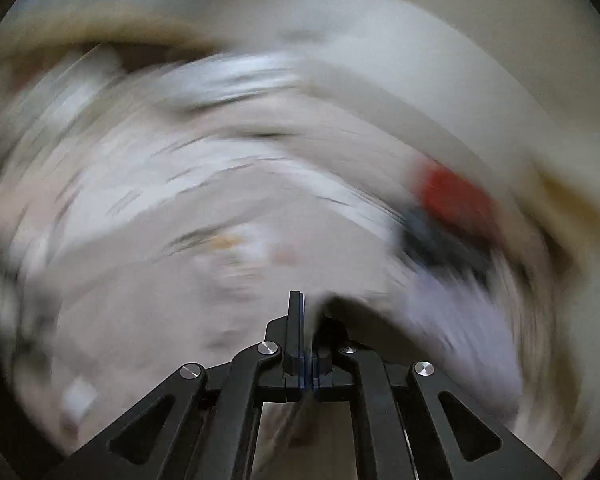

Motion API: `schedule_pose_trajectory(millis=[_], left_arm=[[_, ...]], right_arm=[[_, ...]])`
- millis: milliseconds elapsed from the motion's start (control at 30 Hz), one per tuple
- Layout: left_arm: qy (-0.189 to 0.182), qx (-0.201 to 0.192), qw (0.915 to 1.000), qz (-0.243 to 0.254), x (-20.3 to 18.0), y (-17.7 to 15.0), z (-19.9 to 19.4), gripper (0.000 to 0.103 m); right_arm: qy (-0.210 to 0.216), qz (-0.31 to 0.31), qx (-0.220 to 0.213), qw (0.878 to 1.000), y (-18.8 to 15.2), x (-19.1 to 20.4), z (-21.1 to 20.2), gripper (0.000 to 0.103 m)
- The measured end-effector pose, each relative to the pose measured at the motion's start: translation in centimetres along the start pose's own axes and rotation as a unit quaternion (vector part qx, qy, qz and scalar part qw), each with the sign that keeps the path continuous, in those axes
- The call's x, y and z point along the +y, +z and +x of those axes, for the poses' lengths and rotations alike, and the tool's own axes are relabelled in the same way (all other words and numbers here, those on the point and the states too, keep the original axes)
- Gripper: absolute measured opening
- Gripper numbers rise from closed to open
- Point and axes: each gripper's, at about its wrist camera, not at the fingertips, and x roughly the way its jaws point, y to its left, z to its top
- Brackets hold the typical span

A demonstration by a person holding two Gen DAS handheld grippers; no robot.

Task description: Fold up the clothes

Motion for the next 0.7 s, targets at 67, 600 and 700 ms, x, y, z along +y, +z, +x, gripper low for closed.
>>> schedule_pose_trajectory(millis=[67,600,700], left_arm=[[0.024,-0.011,0.9993,-0.025,1.4,-0.9,-1.4,0.059],[0.078,0.027,0.9965,-0.014,1.7,3.7,4.7,0.056],[0.059,0.06,0.9945,-0.063,2.8,4.8,7.1,0.041]], right_arm=[[0.046,-0.081,0.017,0.996,-0.8,4.9,1.9,0.005],[0.145,0.133,0.079,0.977,-6.0,0.9,2.0,0.057],[0.147,0.216,0.075,0.962,-7.9,-1.3,1.9,0.055]])
